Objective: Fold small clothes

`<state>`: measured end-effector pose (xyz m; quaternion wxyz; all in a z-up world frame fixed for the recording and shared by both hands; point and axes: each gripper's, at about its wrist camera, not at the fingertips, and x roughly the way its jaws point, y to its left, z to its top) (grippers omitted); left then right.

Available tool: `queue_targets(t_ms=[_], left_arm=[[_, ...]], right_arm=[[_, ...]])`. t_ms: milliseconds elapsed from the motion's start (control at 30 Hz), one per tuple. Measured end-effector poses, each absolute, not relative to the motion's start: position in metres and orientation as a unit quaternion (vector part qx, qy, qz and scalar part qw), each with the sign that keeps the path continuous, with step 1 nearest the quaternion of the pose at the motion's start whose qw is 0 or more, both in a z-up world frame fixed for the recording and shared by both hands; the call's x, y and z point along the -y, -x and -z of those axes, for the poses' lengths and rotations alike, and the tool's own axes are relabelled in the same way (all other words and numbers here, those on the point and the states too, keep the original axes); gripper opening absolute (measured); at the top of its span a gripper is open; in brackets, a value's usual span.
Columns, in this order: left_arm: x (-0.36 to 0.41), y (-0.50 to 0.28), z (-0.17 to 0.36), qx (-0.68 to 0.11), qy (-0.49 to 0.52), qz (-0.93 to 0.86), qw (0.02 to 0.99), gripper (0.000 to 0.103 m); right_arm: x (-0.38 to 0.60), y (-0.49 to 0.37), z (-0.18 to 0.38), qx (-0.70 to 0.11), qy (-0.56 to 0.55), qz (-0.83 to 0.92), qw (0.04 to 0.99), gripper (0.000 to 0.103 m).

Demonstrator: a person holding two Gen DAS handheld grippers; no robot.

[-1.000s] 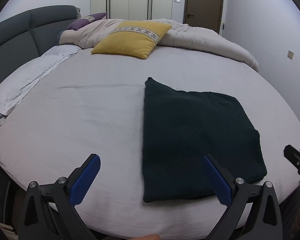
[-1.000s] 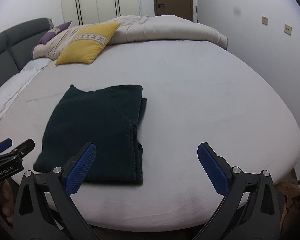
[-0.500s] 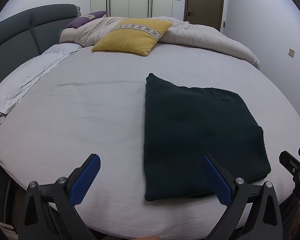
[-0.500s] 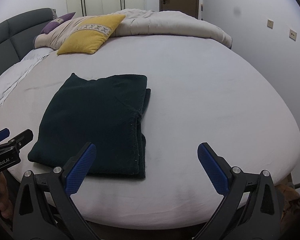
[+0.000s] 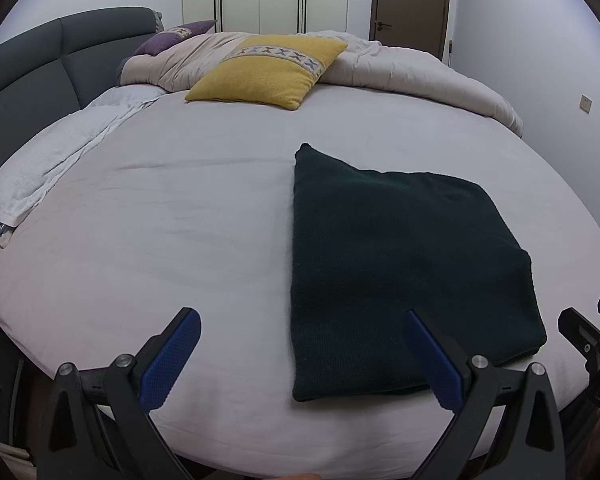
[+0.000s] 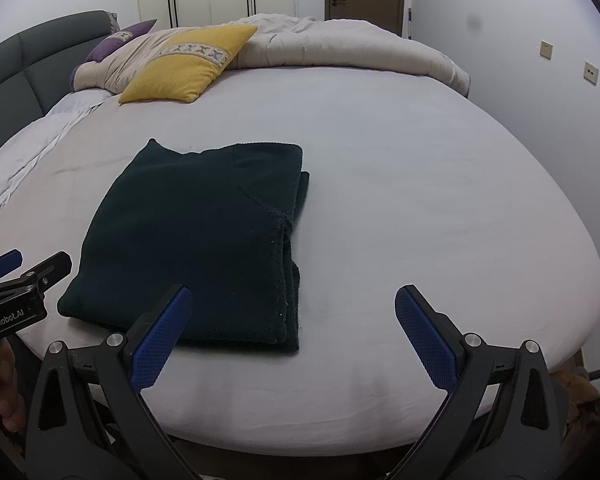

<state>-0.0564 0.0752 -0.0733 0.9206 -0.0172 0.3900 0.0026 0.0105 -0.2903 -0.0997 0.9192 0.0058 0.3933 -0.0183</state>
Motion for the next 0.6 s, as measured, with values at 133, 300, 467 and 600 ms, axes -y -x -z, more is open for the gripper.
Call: queue_targets(t_ms=[133, 300, 467, 600], left_arm=[[-0.0751, 0.0566, 0.0737, -0.39, 0.016, -0.003, 0.921, 0.103], [-0.076, 0.057, 0.0754, -0.391, 0.015, -0.002, 0.92, 0.103], [-0.0757, 0.0567, 0.0753, -0.391, 0.015, -0.002, 0.92, 0.103], [-0.0758, 0.0563, 0.075, -0.391, 0.015, -0.002, 0.92, 0.103]], right_arm=[[0.2877, -0.0093, 0.0996, -0.394, -0.007, 0.018, 0.919, 0.103], [0.2856, -0.0092, 0.1003, -0.395, -0.006, 0.018, 0.919, 0.103], [0.2848, -0.0089, 0.1003, -0.395, -0.006, 0.018, 0.918, 0.103], [0.2837, -0.0086, 0.1004, -0.395, -0.006, 0.018, 0.918, 0.103]])
